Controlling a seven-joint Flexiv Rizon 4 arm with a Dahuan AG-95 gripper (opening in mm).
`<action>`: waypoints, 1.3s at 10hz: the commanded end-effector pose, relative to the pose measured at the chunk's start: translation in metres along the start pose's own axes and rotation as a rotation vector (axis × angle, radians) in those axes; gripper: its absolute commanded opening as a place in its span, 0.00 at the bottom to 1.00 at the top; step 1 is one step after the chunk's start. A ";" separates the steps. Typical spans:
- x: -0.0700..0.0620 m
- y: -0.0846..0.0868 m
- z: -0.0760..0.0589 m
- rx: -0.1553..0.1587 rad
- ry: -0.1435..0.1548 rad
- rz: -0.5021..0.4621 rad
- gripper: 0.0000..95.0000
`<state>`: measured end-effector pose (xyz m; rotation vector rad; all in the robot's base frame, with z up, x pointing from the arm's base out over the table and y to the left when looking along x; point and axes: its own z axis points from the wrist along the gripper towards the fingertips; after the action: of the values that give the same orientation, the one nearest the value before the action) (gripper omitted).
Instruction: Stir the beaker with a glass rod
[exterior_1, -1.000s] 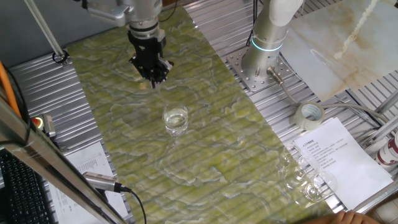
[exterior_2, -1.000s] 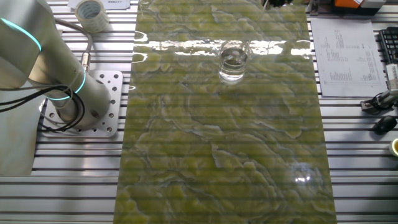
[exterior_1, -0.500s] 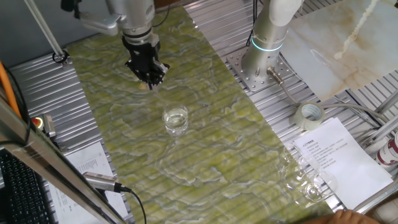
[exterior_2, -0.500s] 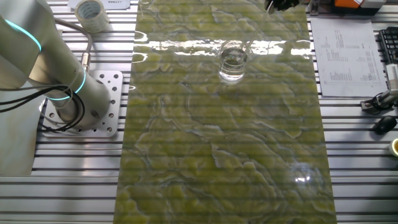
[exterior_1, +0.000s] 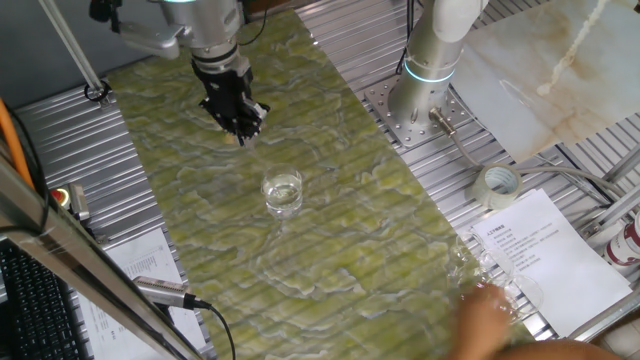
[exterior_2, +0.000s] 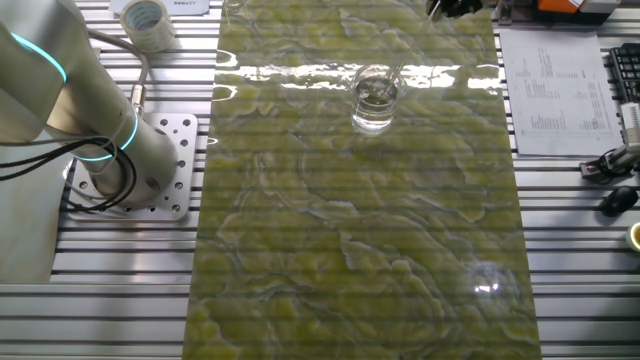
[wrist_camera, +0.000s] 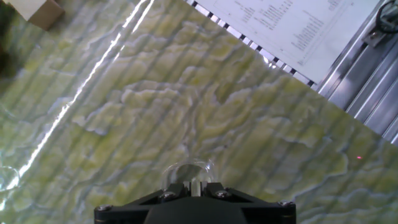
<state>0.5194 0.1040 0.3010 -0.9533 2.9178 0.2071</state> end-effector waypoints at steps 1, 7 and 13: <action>-0.003 0.001 0.003 0.028 0.032 -0.028 0.00; -0.005 0.002 0.005 0.007 0.071 0.000 0.00; -0.005 0.002 0.005 0.041 0.028 -0.053 0.00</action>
<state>0.5206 0.1088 0.2972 -0.9305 2.9319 0.2483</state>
